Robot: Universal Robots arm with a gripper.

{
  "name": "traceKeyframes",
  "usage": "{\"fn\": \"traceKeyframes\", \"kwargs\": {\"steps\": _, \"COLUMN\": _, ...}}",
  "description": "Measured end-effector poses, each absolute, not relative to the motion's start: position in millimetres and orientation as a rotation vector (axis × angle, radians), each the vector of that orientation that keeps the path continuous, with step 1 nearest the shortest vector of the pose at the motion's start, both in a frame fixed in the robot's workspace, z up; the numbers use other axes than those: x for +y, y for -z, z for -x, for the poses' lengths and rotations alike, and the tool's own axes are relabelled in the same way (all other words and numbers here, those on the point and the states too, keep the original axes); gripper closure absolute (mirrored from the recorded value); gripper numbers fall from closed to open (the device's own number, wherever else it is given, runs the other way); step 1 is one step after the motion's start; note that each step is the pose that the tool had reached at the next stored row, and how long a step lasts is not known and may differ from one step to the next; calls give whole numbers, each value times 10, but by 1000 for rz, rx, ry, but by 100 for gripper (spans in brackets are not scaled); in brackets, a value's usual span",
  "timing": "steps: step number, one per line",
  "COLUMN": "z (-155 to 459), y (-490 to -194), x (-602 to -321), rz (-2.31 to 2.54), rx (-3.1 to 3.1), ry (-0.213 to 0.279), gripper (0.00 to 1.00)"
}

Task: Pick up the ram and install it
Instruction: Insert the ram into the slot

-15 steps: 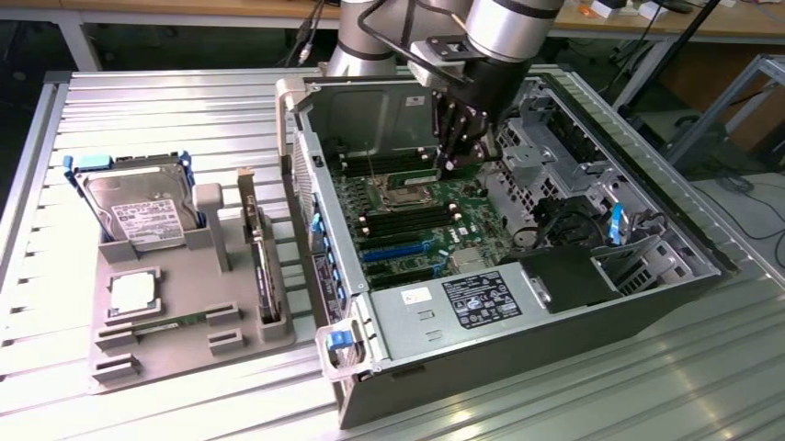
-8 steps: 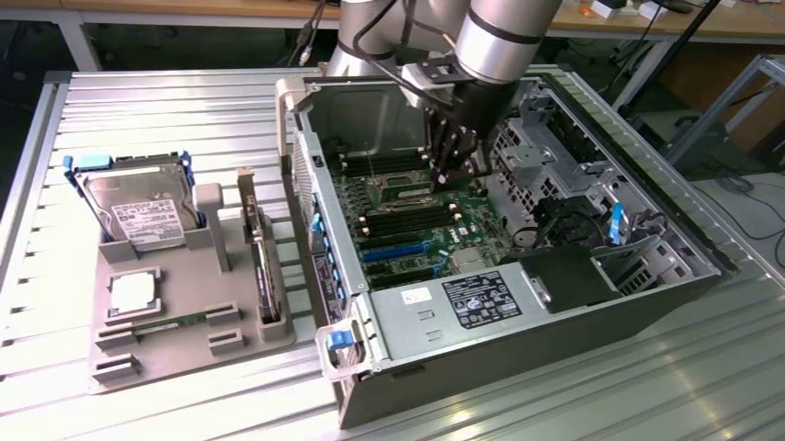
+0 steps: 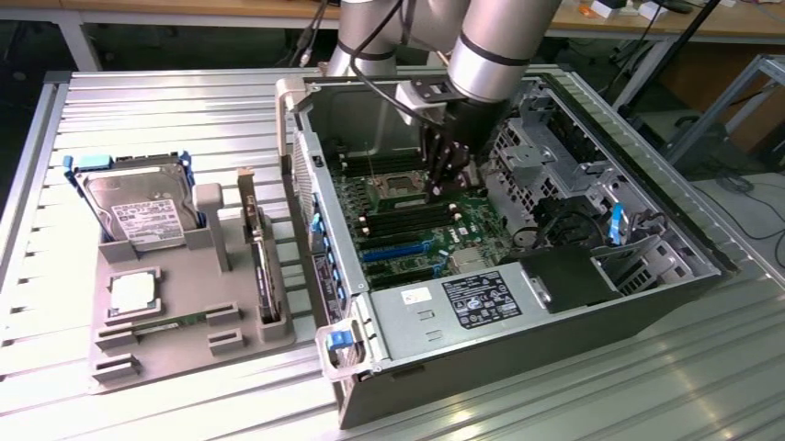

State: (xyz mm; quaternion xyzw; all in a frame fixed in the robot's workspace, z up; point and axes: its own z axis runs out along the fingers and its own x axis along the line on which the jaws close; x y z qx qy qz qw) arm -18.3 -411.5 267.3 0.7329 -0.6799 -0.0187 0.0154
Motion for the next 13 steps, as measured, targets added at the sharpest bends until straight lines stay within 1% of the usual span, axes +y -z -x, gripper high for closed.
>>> {"fn": "traceKeyframes", "kwargs": {"steps": 9, "z": 182, "y": -2452, "x": -4115, "rz": -2275, "rx": -2122, "ry": 59, "gripper": 87}}
{"fn": "traceKeyframes", "kwargs": {"steps": 13, "z": 189, "y": -2436, "x": -4113, "rz": -2274, "rx": -2121, "ry": 57, "gripper": 87}}
